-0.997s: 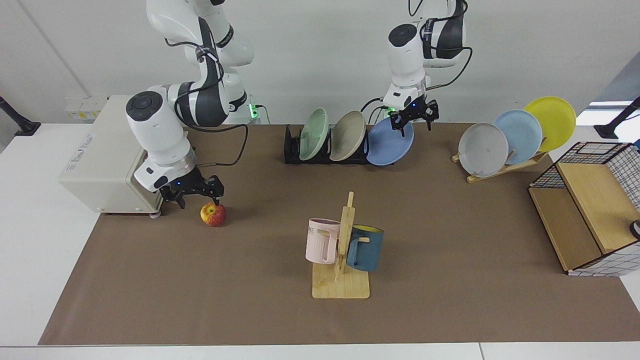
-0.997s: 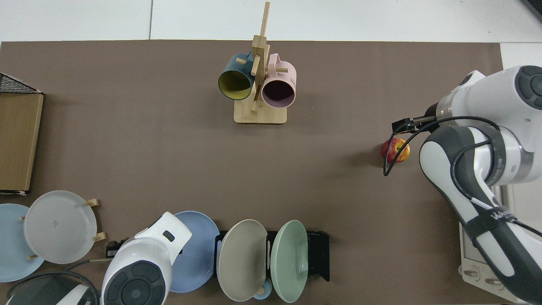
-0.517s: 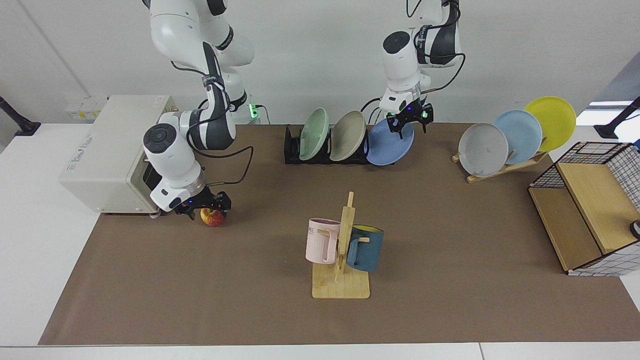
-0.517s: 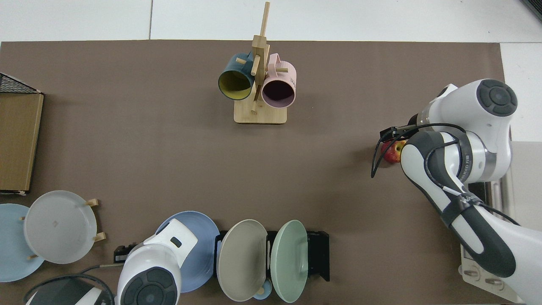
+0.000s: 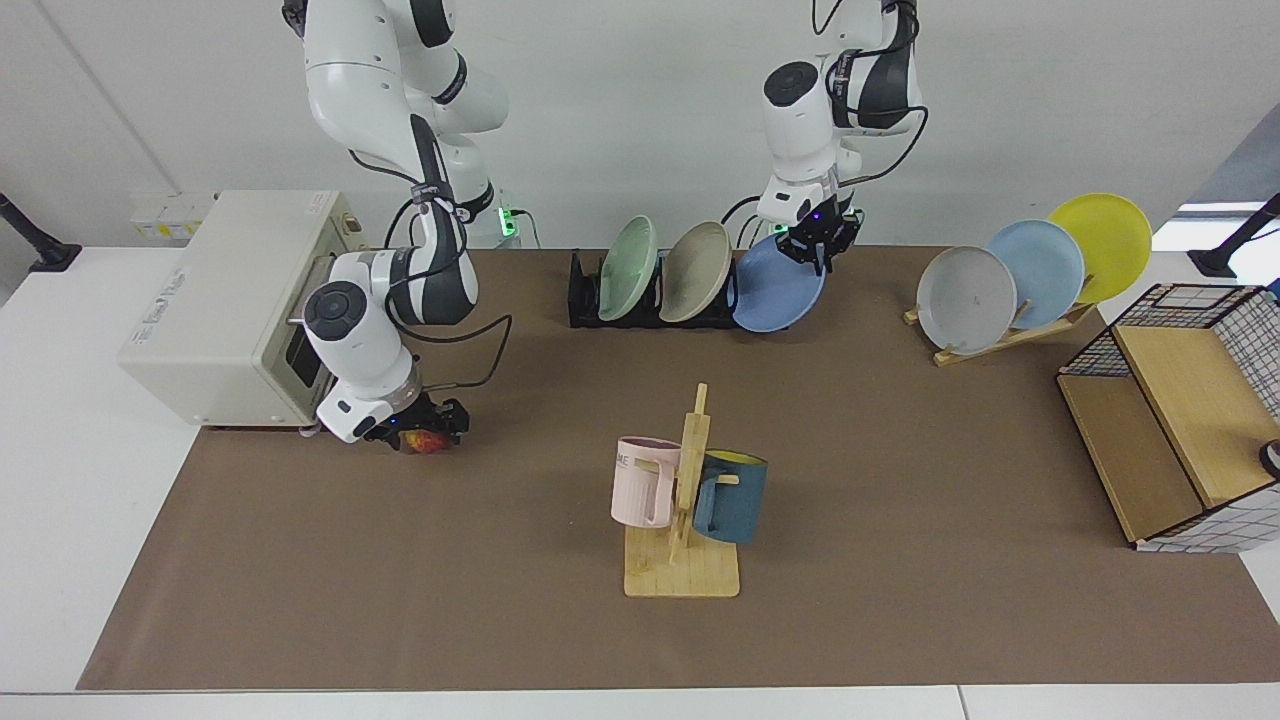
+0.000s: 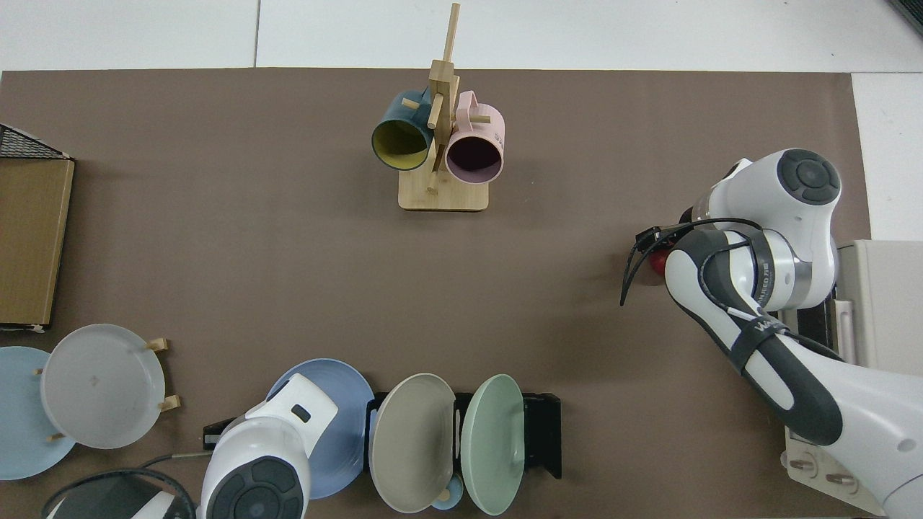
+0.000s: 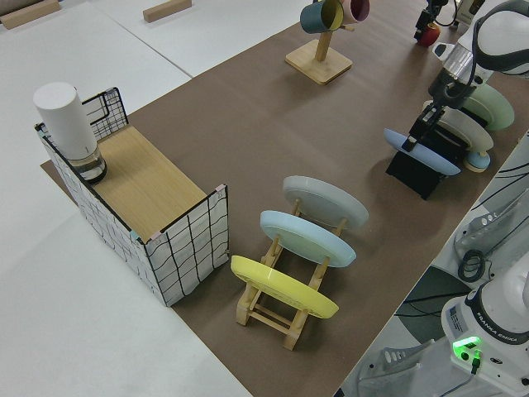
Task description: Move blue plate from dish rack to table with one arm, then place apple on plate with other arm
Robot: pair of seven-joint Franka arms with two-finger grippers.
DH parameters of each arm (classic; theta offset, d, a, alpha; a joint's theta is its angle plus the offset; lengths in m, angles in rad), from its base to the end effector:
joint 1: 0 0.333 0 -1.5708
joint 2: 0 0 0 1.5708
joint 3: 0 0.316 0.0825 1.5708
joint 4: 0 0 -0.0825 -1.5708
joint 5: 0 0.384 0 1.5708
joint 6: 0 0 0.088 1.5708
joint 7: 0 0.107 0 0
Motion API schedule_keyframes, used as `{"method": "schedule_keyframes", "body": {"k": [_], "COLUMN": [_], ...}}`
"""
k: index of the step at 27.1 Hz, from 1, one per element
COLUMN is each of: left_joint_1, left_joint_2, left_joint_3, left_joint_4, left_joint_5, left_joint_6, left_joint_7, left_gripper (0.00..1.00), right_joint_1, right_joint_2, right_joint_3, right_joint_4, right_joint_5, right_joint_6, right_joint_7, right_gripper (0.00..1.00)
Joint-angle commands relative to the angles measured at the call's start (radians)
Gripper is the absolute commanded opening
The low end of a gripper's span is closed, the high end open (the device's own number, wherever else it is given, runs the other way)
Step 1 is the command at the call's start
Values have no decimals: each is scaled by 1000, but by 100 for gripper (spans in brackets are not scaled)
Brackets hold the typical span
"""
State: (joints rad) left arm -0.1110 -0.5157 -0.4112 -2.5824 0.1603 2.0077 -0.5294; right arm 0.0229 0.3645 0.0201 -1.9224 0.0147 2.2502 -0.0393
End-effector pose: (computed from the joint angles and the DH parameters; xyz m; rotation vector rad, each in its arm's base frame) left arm 0.3335 -0.1782 0.4137 -2.7922 0.0140 -0.1037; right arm 0.6170 0.0264 0.2989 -3.1207 -0.1119 0.0573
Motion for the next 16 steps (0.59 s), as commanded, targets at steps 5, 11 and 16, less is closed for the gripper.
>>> {"method": "schedule_keyframes", "body": {"k": [5,11,16], "left_joint_1": [-13,2,1], "left_joint_2": [-9,-10,-17], "left_joint_3": [-41,-109,-133], "left_joint_4": [42,119,140], "left_joint_5": [-30,28,151], "left_joint_6": [-52,-138,-176], "left_joint_7": [-43,-54,-52], "left_gripper": [0,0,0], "right_joint_1": [6,6,6], "right_joint_2": [-10,-15,-16], "right_joint_3": [1,1,3], "right_joint_4": [-38,-50,-52], "right_joint_5": [-53,-91,-91], "right_joint_6": [34,32,31], "right_joint_7": [21,44,59], "right_gripper": [100,100,63]}}
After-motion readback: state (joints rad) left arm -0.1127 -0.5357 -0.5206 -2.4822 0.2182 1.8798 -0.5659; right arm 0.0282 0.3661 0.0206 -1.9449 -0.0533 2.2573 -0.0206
